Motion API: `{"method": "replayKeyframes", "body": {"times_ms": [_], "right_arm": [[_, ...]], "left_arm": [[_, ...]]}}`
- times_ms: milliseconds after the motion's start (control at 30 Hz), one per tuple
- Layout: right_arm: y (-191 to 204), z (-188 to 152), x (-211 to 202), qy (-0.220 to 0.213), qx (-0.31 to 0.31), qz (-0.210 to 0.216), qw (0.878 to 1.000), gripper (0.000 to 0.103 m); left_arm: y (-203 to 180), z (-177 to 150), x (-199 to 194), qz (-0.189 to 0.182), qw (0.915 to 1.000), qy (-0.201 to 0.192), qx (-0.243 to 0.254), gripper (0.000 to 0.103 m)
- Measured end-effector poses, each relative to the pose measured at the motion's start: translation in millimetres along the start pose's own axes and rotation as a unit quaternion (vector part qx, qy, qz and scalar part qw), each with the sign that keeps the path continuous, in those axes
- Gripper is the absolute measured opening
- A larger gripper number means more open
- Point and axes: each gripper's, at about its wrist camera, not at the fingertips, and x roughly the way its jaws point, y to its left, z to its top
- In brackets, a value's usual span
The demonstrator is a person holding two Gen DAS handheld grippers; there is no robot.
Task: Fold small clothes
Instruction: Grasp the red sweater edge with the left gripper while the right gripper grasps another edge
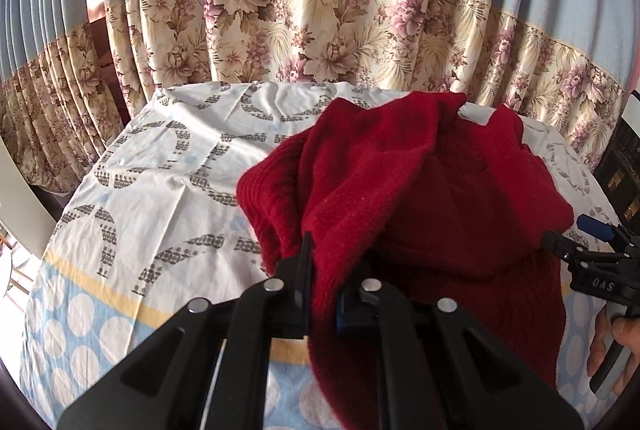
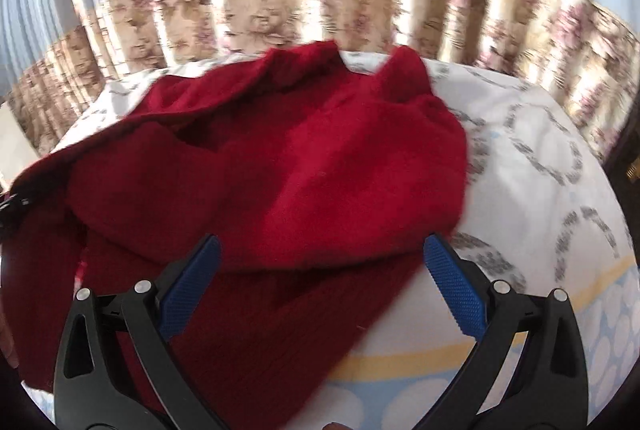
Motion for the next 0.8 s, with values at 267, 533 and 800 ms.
{"method": "replayKeyframes", "body": {"times_ms": [267,533,800], "right_arm": [[54,15,8,-0.001,-0.030,0.072,0.997,0.100],[96,15,23,0.011,-0.039,0.106,0.994,0.100],[105,19,34,0.017,-0.019,0.110,0.994,0.047]], "left_arm": [[15,7,5,0.010,0.9998,-0.005,-0.015,0.008],[29,9,13,0.008,0.9994,-0.003,-0.033,0.008],[30,6,19,0.008,0.9990,-0.001,-0.043,0.008]]}}
